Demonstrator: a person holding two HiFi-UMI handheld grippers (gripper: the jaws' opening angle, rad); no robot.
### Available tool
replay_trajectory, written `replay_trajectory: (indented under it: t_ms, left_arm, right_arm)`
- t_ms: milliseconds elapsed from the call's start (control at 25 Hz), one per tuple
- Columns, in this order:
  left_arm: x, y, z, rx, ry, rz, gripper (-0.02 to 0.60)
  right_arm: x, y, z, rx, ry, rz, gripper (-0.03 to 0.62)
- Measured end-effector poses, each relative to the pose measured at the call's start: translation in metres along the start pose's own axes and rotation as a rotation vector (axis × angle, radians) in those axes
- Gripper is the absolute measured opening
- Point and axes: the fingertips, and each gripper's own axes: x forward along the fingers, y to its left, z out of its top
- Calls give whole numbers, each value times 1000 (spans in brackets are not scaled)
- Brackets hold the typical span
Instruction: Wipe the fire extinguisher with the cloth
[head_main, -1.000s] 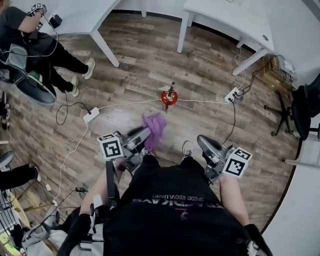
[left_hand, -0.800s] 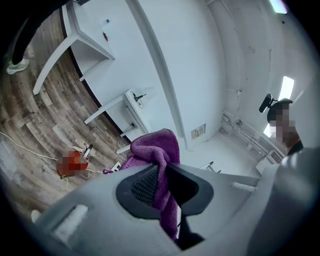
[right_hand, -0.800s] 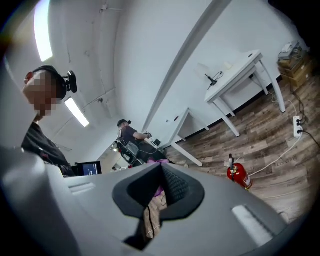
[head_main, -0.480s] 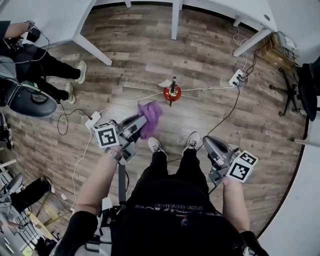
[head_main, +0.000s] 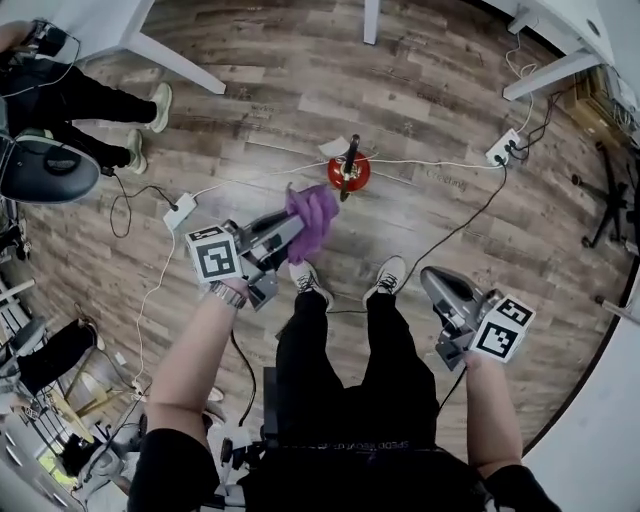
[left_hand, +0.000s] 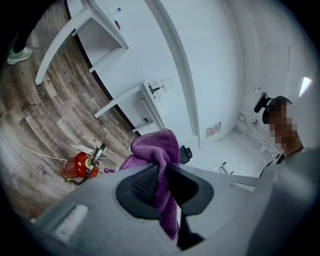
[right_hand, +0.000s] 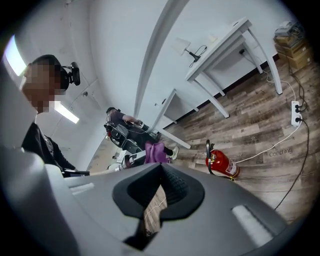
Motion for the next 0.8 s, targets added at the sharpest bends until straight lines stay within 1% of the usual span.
replay_trajectory:
  t_ms: [120,240,400,600,720,800]
  left_arm:
    - [8,36,-3,-34,-43,6,38]
    - [12,81,-3,-76,-85,15,38]
    - [32,135,3,-116,-120,-42,38]
    - [58,206,3,-178,-131,-94,37]
    - [71,241,-4,-189,-131,-147,37]
    - [77,263,-11,-178,-126,-179,37]
  right_arm:
    - [8,-24,-2,-24,37,-12,3]
    - [19,-45,-2,-46,36,-26,3]
    - [39,-85,-14,-51,20,-53,3]
    - [75,-145,-34,-104,22,-74,3]
    - [97,-184,-41,-144,30,-83,3]
    - [113,-209,-45,-177,41,-79,3]
